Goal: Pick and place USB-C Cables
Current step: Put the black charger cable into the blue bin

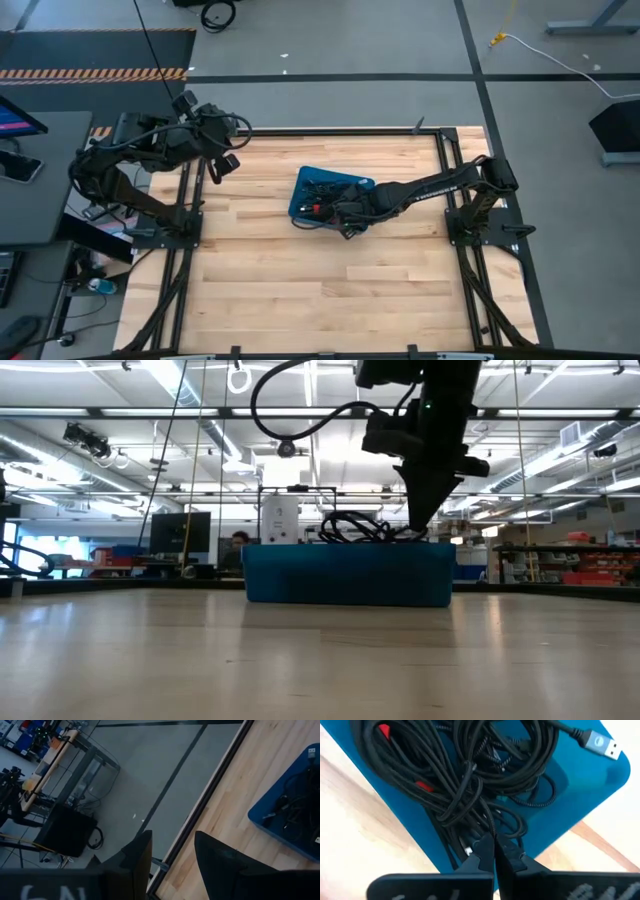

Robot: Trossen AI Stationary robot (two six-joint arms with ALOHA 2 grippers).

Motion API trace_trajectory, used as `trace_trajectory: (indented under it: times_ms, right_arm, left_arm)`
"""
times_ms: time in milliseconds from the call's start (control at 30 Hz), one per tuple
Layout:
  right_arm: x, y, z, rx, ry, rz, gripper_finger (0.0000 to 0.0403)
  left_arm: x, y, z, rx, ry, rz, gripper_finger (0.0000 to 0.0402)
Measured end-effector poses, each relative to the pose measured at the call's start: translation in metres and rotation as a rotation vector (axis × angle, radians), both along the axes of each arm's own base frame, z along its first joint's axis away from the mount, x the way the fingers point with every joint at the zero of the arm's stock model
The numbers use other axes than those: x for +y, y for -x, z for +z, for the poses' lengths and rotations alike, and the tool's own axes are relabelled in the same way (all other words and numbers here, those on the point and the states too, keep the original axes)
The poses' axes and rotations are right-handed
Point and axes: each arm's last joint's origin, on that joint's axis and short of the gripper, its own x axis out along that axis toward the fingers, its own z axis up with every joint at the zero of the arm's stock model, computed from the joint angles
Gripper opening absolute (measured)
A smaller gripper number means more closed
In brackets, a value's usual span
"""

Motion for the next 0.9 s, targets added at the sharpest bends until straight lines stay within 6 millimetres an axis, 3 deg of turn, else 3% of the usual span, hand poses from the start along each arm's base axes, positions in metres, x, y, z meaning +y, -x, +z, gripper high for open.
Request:
trace_trajectory:
  times_ms: [700,900]
  right_arm:
    - [0.0,-0.0016,0.0004,-0.004,0.018,0.043,0.0001]
    - [0.0001,-0.002,0.0005,-0.002,0.022,0.06,0.0022]
  left_arm:
    - [-0.0002,-0.0004,-0.0003,-0.001,0.01,-0.005,0.0155]
    - [-0.0002,-0.0004,-0.0003,-0.002,0.01,-0.005,0.0155]
